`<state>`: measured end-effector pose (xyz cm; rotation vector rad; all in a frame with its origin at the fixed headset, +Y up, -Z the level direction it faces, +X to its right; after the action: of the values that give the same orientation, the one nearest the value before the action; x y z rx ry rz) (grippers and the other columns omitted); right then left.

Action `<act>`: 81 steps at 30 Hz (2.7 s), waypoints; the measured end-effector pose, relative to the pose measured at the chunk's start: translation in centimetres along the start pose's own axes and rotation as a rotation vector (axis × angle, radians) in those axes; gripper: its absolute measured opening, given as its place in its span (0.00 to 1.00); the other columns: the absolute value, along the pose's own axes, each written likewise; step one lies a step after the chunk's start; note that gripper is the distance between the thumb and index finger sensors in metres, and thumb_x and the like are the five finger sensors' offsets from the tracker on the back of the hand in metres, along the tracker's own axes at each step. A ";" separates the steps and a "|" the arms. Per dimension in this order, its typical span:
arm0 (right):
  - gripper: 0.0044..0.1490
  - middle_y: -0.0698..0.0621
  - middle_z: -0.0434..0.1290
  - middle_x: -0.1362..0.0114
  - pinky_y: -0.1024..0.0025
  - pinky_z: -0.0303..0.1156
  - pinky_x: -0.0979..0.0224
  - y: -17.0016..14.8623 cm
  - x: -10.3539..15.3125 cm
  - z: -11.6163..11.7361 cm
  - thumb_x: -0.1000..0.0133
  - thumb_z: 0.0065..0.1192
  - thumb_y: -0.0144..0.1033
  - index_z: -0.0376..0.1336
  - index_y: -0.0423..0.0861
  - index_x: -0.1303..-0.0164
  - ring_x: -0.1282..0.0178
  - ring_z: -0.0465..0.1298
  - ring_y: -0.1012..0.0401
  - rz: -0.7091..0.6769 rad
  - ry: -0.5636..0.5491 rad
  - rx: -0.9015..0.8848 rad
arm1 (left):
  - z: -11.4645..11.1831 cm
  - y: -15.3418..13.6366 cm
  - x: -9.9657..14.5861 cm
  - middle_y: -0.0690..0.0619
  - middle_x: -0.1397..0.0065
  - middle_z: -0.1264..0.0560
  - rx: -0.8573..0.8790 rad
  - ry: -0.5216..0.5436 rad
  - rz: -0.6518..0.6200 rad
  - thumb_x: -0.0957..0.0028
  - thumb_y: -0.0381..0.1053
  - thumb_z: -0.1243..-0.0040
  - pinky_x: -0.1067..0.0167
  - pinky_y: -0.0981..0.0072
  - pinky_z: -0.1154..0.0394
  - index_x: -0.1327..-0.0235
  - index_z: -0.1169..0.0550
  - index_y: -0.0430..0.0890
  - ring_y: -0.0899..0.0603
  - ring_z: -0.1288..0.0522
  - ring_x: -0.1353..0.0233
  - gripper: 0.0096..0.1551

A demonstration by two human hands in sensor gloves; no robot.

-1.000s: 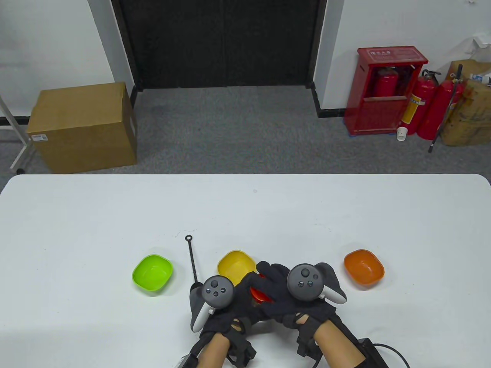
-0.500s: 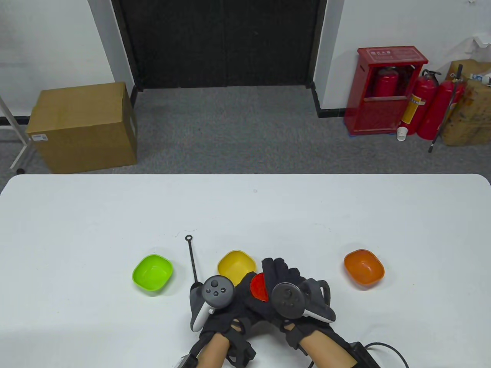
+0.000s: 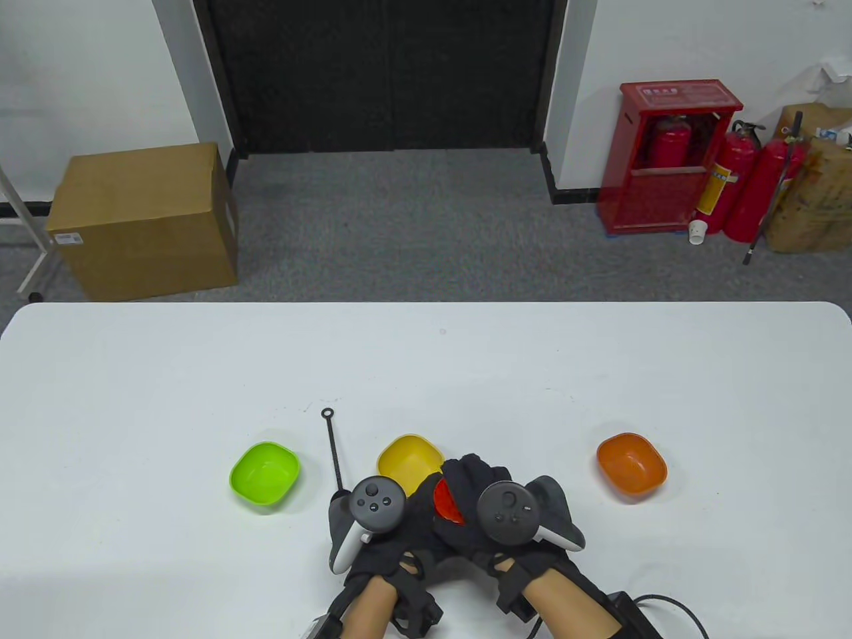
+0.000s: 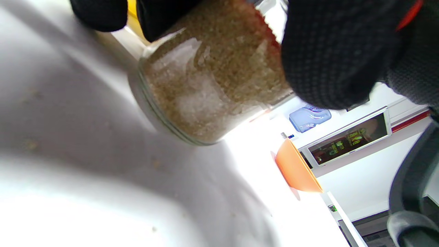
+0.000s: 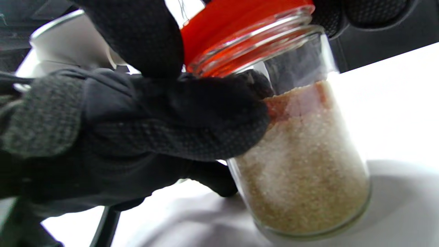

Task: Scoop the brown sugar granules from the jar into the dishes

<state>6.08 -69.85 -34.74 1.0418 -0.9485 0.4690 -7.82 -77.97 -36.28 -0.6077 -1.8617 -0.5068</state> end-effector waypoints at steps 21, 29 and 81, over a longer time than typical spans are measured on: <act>0.51 0.24 0.48 0.16 0.24 0.59 0.34 -5.8 3.4 -5.6 0.43 0.73 0.39 0.49 0.32 0.19 0.27 0.56 0.25 0.104 -0.177 -0.063 | 0.1 0.0 -0.1 0.47 0.14 0.39 -0.023 -0.050 0.012 0.59 0.64 0.20 0.28 0.37 0.32 0.17 0.48 0.48 0.38 0.31 0.17 0.66; 0.50 0.24 0.50 0.17 0.26 0.62 0.34 -10.0 3.9 -1.0 0.43 0.73 0.40 0.51 0.32 0.21 0.29 0.59 0.25 0.268 0.008 -0.042 | 0.2 -0.1 -0.1 0.47 0.14 0.39 -0.025 -0.055 0.012 0.59 0.64 0.20 0.29 0.38 0.32 0.17 0.48 0.48 0.38 0.31 0.18 0.66; 0.34 0.26 0.64 0.21 0.28 0.65 0.36 -9.3 4.8 -3.0 0.40 0.67 0.36 0.63 0.34 0.27 0.31 0.64 0.28 0.230 -0.065 -0.155 | 13.2 -0.3 0.6 0.46 0.33 0.17 -0.520 0.354 0.285 0.45 0.55 0.31 0.49 0.45 0.19 0.31 0.22 0.46 0.39 0.13 0.41 0.30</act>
<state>16.66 -71.93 -35.97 0.8153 -1.1511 0.5444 -17.71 -70.18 -40.37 -1.0367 -1.2807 -0.8545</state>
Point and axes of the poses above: the tracker on the back of each hand, its own y axis roughly to the thumb side, its own x axis roughly from the fingertips to the wrist, z = x × y, the point moved 4 cm from there along -x, roughly from the wrist to the fingertips
